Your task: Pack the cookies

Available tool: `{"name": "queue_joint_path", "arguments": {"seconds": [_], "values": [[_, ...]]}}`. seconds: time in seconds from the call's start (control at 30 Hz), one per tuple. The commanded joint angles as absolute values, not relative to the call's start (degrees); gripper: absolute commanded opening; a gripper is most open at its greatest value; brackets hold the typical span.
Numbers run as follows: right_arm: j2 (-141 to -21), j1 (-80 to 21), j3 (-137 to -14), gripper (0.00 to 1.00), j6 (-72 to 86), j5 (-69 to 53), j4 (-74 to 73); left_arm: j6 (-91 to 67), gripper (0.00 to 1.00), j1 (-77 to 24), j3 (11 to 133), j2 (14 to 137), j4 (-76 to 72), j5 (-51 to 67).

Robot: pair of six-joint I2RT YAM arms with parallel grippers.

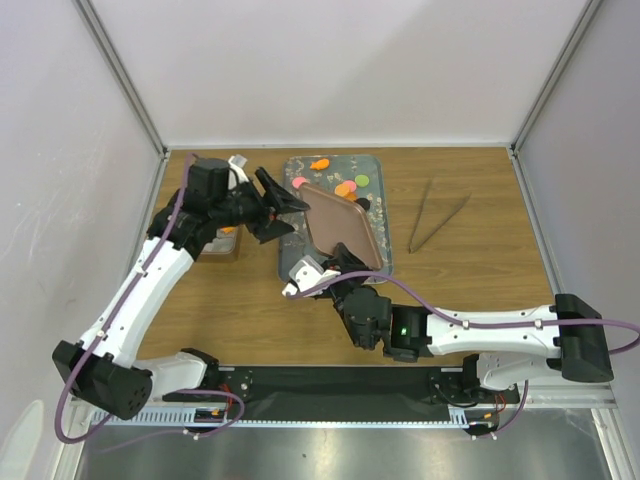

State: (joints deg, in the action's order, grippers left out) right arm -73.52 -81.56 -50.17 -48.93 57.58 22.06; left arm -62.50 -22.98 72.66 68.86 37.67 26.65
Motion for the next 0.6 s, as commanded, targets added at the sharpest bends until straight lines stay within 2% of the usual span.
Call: {"name": "queue_joint_path", "arguments": {"seconds": [0.0, 0.17, 0.37, 0.47, 0.57], "values": [[-72.0, -81.1, -54.7, 0.00, -42.9, 58.9, 18.0, -59.2, 0.75, -18.6, 76.5, 67.1, 34.6, 29.4], [-70.8, -78.8, -58.1, 0.00, -32.5, 55.6, 7.7, -56.3, 0.76, -11.9, 78.0, 66.8, 32.8, 31.3], [-70.3, -72.3, -64.2, 0.00, -18.1, 44.3, -3.9, -54.6, 0.81, -4.2, 77.3, 64.8, 30.9, 29.8], [-71.6, -66.5, -69.1, 0.00, -11.4, 35.8, -6.4, -52.7, 0.80, -1.4, 77.7, 65.3, 30.1, 28.5], [-74.7, -57.3, -75.1, 0.00, -1.7, 16.7, -8.5, -47.8, 0.80, 1.7, 78.1, 65.4, 29.3, 24.2]]}}
